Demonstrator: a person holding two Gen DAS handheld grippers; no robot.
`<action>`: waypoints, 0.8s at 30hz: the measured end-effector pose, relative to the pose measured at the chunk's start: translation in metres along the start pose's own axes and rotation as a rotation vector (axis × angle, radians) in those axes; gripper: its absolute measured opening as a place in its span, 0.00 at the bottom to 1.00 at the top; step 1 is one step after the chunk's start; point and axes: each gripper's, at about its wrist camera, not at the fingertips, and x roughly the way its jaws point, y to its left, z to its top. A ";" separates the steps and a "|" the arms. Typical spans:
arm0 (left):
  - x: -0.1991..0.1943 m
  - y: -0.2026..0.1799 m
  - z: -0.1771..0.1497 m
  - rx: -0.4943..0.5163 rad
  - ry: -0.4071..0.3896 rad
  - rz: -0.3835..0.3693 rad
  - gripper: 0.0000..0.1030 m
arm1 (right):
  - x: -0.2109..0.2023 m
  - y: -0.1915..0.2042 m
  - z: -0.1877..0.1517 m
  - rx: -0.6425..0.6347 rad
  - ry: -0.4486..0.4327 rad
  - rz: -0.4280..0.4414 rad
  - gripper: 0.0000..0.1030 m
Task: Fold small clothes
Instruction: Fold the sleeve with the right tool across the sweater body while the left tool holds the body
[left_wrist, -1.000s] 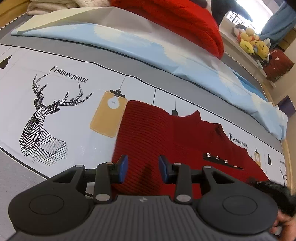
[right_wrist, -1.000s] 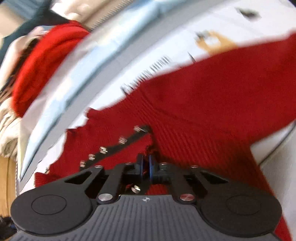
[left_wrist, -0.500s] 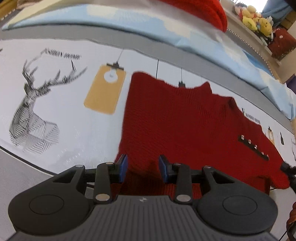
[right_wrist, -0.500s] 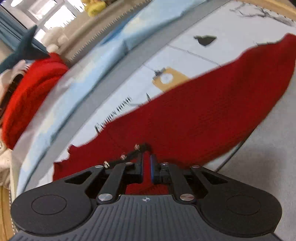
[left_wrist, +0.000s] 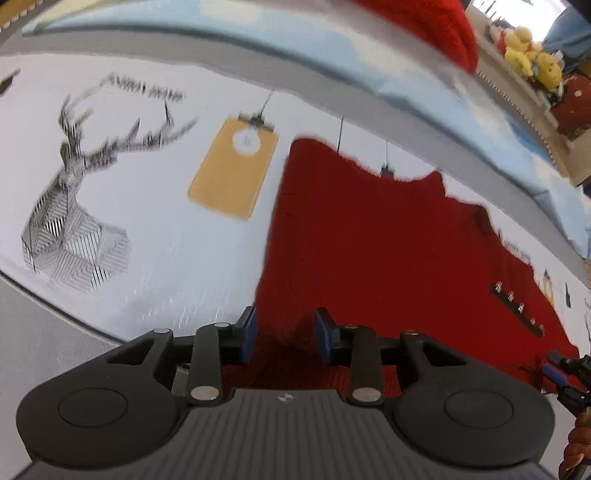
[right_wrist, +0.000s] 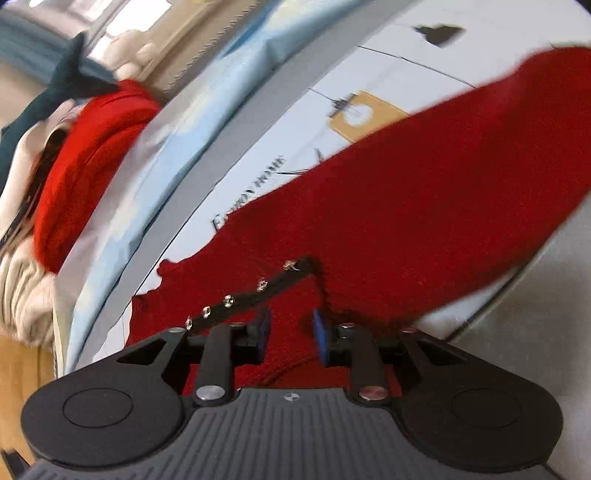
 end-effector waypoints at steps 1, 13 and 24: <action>0.007 0.001 -0.001 -0.006 0.034 0.013 0.36 | 0.004 -0.002 -0.001 -0.009 0.019 -0.022 0.32; -0.019 -0.036 -0.001 0.079 -0.035 -0.037 0.39 | -0.070 -0.073 0.047 0.063 -0.234 -0.219 0.36; -0.023 -0.051 -0.008 0.120 -0.041 -0.042 0.39 | -0.097 -0.198 0.063 0.410 -0.337 -0.323 0.36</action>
